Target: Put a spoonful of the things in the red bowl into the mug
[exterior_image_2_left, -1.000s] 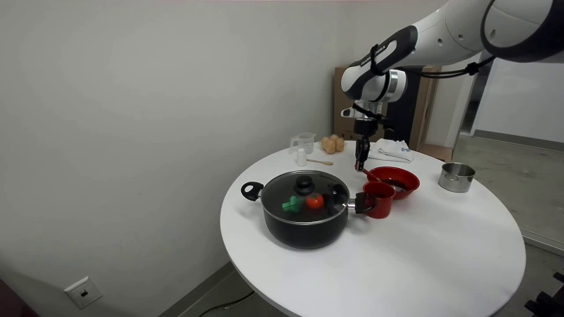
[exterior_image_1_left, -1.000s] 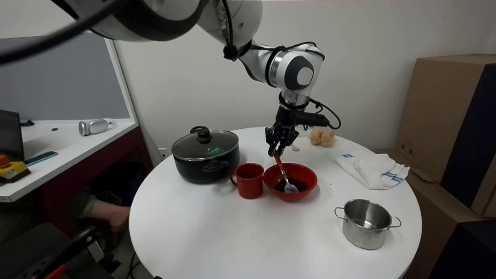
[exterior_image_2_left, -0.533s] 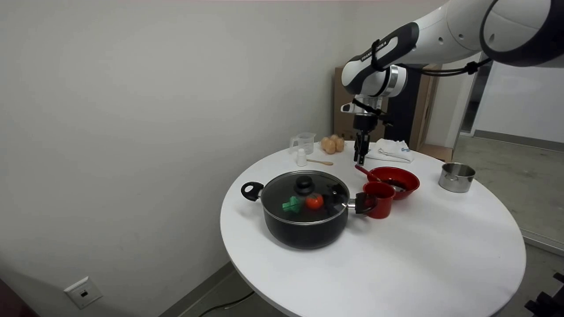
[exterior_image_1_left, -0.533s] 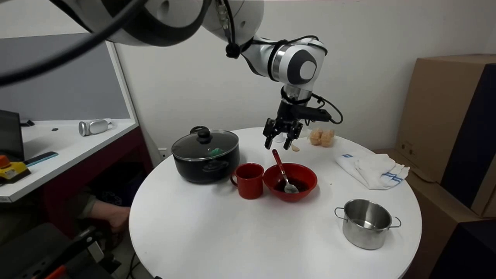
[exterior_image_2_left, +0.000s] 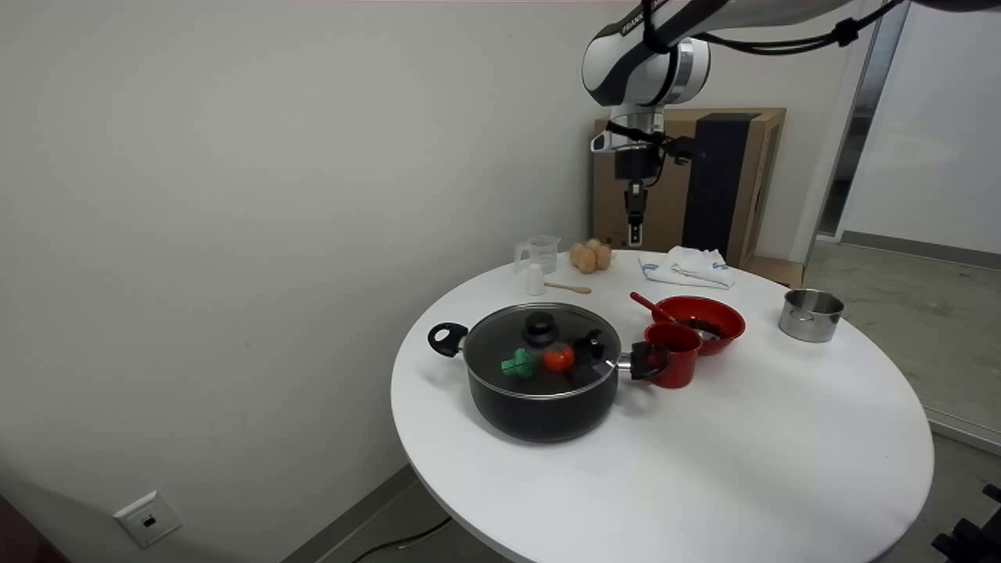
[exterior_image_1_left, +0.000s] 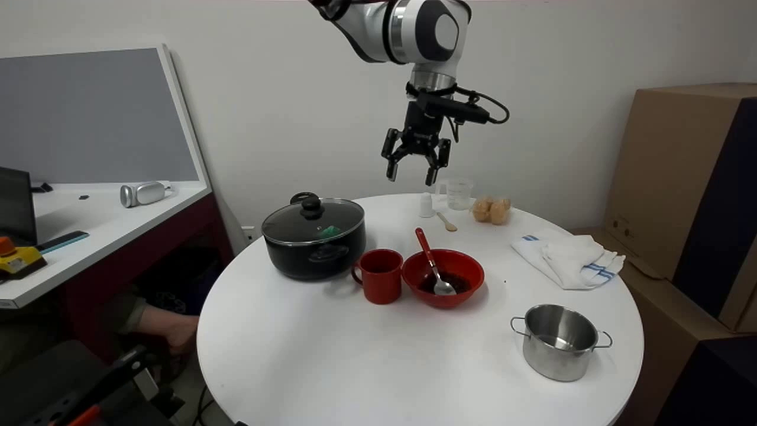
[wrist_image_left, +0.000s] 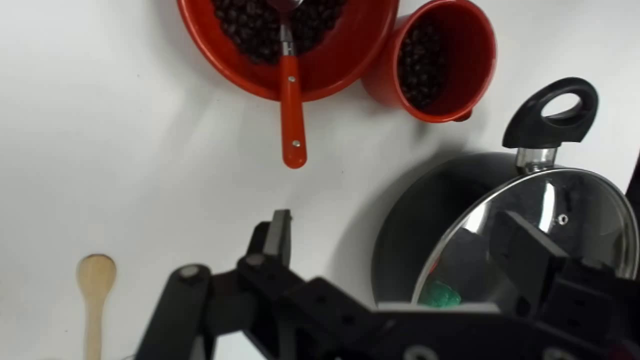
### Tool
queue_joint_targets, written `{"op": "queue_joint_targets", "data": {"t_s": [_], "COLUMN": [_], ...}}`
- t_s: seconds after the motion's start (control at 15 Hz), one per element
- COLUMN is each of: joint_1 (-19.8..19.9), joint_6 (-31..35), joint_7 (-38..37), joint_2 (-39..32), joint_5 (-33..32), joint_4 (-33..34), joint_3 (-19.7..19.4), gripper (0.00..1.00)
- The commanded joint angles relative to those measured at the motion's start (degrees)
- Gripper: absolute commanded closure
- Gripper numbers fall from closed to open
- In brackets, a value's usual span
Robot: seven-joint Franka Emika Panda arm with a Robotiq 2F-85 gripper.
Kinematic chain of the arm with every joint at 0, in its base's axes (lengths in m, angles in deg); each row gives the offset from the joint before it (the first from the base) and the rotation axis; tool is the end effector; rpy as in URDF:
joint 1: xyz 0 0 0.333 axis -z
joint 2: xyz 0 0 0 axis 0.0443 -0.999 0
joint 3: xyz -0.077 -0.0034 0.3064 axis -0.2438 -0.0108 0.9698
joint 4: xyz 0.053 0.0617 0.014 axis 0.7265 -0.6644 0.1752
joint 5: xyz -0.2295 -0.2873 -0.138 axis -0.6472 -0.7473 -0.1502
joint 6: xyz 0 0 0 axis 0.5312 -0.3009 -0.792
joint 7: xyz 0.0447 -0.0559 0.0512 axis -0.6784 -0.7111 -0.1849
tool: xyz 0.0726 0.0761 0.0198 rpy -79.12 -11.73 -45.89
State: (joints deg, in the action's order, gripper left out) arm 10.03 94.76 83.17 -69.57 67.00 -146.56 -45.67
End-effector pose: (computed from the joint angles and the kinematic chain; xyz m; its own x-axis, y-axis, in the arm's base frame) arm 0.7444 -0.0900 0.2430 0.6256 0.7757 -0.0827 0.7397 -0.6236 -0.2531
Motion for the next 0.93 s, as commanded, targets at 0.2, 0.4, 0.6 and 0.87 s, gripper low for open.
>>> {"op": "queue_joint_targets", "data": {"t_s": [0.2,0.4,0.6,0.87], "joint_1": [-4.1,-3.4,-3.1,-4.7], "joint_6": [5.1,11.5,17.0,23.2], "joint_7": [-22.4,-29.8,-37.0,-49.0], "joint_2": [15.7,22.3,29.5,38.8], "joint_5": [-0.3,0.4,0.4,-1.3], "joint_4": [-21.0,-28.5,-36.2,-46.9], "joint_3": [-0.1,0.6,0.2,-1.4], "gripper": [0.0,0.0,0.0,0.0]}}
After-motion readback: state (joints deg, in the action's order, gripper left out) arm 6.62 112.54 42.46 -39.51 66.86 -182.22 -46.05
